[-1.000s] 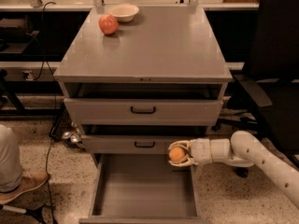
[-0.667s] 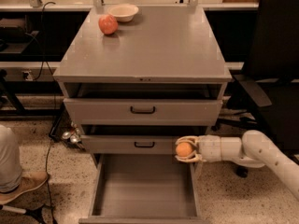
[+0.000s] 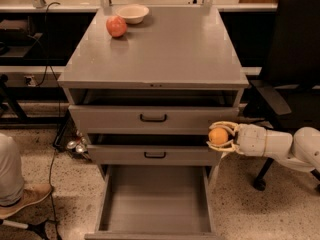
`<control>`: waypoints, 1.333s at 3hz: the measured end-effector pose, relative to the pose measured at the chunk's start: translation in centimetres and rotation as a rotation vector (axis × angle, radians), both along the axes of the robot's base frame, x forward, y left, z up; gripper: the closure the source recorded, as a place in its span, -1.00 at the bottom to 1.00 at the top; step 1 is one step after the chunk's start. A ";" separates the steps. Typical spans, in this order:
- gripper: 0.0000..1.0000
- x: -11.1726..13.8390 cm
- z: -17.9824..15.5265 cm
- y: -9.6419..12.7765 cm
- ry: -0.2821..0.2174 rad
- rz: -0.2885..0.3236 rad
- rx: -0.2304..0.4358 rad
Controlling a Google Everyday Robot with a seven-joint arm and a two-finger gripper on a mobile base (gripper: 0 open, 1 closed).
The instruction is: Pick orange from bottom drawer and place on counter
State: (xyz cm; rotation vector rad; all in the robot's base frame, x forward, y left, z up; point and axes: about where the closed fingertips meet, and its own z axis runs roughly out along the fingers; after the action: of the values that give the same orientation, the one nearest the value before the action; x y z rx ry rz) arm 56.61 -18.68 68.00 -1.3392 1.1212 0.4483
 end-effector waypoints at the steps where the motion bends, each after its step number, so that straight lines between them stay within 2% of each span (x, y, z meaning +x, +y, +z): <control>1: 1.00 0.0 0.0 0.0 0.000 0.000 0.000; 2: 1.00 0.4 2.2 -1.1 -0.028 -0.033 0.058; 4: 1.00 3.1 12.0 -5.4 -0.166 -0.084 0.121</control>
Offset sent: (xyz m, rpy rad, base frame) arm 0.0096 -0.0392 0.0584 0.1538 -0.0766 -0.1011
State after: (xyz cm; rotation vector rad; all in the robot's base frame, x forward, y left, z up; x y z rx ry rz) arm 59.67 -24.09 79.98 -1.1965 0.9938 0.3315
